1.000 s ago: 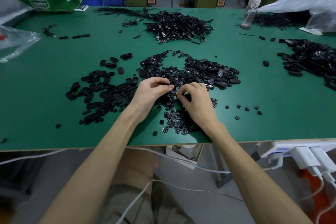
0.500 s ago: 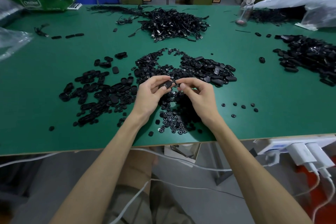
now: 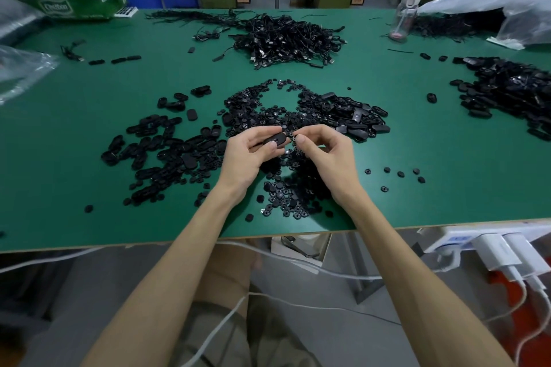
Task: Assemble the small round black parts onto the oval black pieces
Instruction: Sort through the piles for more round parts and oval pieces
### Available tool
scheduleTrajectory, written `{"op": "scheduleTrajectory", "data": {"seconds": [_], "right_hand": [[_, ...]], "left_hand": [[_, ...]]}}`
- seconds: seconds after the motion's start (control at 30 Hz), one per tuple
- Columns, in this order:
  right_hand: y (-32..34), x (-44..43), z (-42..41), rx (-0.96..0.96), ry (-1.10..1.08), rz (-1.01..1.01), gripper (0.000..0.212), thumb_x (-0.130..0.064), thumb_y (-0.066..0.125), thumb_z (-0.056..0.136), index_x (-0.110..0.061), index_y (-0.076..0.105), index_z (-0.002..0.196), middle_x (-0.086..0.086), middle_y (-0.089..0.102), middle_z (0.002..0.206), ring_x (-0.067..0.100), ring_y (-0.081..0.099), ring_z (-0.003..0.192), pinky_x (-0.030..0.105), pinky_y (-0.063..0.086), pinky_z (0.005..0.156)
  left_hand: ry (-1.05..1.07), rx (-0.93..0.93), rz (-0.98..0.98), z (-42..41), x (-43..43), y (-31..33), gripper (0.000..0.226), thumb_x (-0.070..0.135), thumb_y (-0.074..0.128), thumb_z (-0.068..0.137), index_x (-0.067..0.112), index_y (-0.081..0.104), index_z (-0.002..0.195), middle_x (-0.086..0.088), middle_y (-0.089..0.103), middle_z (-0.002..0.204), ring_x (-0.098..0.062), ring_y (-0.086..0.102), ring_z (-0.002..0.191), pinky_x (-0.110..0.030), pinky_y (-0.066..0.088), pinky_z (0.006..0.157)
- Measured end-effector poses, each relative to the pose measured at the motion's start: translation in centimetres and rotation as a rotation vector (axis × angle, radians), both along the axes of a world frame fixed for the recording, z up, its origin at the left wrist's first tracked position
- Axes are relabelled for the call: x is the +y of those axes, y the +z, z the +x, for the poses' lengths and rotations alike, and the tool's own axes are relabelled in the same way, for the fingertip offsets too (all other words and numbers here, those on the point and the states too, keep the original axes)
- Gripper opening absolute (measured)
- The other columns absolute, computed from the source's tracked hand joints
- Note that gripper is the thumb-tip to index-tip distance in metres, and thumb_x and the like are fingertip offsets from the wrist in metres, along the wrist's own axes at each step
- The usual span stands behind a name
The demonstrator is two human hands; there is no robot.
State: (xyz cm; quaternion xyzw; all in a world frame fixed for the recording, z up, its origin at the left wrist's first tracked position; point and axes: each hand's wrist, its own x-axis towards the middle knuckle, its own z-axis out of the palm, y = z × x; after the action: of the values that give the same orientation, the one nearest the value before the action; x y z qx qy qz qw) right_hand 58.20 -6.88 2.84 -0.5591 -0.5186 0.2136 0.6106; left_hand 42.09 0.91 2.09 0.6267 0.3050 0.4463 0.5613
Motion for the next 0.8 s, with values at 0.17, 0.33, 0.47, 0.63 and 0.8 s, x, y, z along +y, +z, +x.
{"op": "scheduleTrajectory", "data": {"seconds": [0.17, 0.33, 0.47, 0.63, 0.8], "right_hand": [[-0.17, 0.19, 0.05, 0.014, -0.008, -0.031, 0.007, -0.014, 0.073, 0.094, -0.019, 0.077, 0.097, -0.008, 0.073, 0.082, 0.006, 0.063, 0.076, 0.024, 0.051, 0.076], [-0.18, 0.19, 0.08, 0.005, 0.006, -0.027, 0.006, -0.019, 0.076, 0.093, -0.022, 0.078, 0.098, -0.004, 0.076, 0.088, 0.009, 0.066, 0.081, 0.026, 0.054, 0.078], [-0.15, 0.16, 0.10, -0.010, 0.025, -0.022, 0.012, -0.010, 0.075, 0.092, -0.018, 0.076, 0.101, -0.003, 0.077, 0.091, 0.011, 0.070, 0.085, 0.025, 0.055, 0.081], [0.00, 0.18, -0.18, -0.047, 0.018, -0.048, 0.011, -0.008, 0.078, 0.089, -0.013, 0.075, 0.099, -0.005, 0.076, 0.089, 0.007, 0.070, 0.082, 0.023, 0.054, 0.080], [0.15, 0.06, -0.51, -0.140, -0.001, -0.079, 0.007, -0.011, 0.077, 0.091, -0.015, 0.078, 0.096, -0.012, 0.074, 0.083, 0.001, 0.065, 0.076, 0.017, 0.048, 0.074]], "left_hand": [[0.033, -0.016, -0.002, -0.10, 0.03, -0.01, 0.023, -0.006, 0.063, 0.098, -0.003, 0.070, 0.120, -0.017, 0.076, 0.111, -0.026, 0.076, 0.102, -0.033, 0.064, 0.081], [0.063, 0.028, 0.076, -0.23, -0.04, 0.17, 0.020, 0.003, 0.070, 0.096, 0.012, 0.078, 0.112, 0.000, 0.080, 0.103, -0.012, 0.073, 0.085, -0.023, 0.053, 0.063], [0.094, 0.025, 0.080, -0.22, -0.12, 0.11, 0.019, 0.003, 0.071, 0.095, 0.013, 0.079, 0.109, 0.003, 0.080, 0.092, -0.006, 0.070, 0.074, -0.021, 0.052, 0.060], [0.130, 0.071, 0.081, -0.21, 0.03, -0.17, 0.015, 0.009, 0.077, 0.092, 0.013, 0.080, 0.106, -0.002, 0.080, 0.089, -0.015, 0.075, 0.076, -0.020, 0.050, 0.057], [0.117, 0.130, 0.116, -0.07, -0.15, -0.11, 0.013, 0.014, 0.081, 0.088, 0.015, 0.080, 0.101, -0.001, 0.079, 0.082, -0.013, 0.073, 0.070, -0.019, 0.052, 0.061]]}}
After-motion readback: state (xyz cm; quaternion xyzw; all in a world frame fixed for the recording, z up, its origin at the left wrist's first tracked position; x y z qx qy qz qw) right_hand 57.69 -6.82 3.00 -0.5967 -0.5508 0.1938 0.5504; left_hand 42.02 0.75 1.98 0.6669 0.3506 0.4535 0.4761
